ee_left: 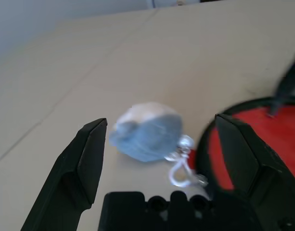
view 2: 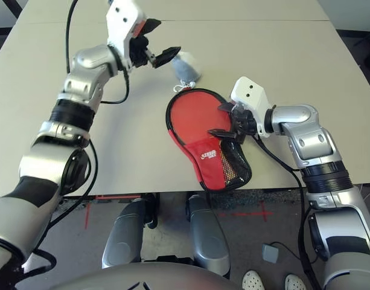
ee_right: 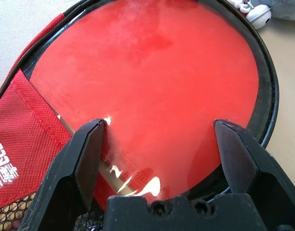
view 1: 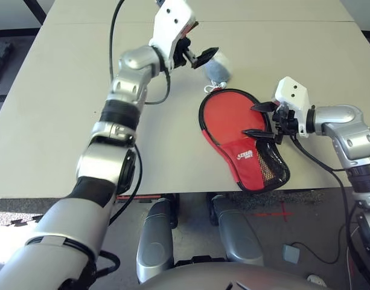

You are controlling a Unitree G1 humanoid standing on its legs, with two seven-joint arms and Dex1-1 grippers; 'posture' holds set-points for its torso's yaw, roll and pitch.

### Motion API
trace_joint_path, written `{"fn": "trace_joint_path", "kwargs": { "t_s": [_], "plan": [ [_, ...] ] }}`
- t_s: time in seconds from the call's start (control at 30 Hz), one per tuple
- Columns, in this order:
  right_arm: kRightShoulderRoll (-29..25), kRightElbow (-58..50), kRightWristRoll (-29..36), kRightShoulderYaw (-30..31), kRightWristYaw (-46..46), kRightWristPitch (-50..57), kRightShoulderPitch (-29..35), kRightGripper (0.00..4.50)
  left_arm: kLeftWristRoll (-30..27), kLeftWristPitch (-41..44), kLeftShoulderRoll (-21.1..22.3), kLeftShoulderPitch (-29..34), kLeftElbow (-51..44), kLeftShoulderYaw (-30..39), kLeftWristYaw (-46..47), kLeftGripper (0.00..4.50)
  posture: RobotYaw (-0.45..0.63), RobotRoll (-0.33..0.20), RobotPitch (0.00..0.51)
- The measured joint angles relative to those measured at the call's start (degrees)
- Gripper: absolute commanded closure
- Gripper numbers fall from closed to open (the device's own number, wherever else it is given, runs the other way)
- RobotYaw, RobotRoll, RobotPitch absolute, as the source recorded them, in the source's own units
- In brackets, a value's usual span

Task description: Store the ping-pong paddle in its case and zip it.

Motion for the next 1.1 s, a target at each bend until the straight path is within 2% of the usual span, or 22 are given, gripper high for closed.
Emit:
{"fn": "trace_joint_path", "kwargs": {
  "t_s": [0.13,0.3,0.57,0.77,1.1],
  "plan": [
    [0.13,1.12,-0.04,0.01,0.0,-0.38,-0.4,0.0,-1.57,8.03,2.04,7.28,-12.71,-1.81,-1.25,0.03,-0.03,0.0,0.302],
    [0.18,2.56,-0.04,0.1,0.3,-0.51,-1.39,0.0,-1.72,13.11,0.33,13.76,-20.1,-5.57,0.42,0.03,-0.02,0.0,0.295],
    [0.19,3.05,-0.07,0.28,0.48,-0.54,-1.82,0.0,-1.12,13.73,-3.92,15.17,-19.52,-9.15,4.86,0.03,-0.03,0.0,0.287],
    [0.21,3.5,0.62,-0.32,0.9,0.51,-2.44,0.0,0.7,13.0,-4.63,16.36,-15.24,-12.32,6.13,0.03,-0.04,0.0,0.287],
    [0.67,14.82,4.16,-3.75,1.22,3.59,-12.52,0.0,0.95,11.27,-4.86,18.4,-15.59,-14.06,6.07,0.03,-0.04,0.0,0.29]
  ]
}}
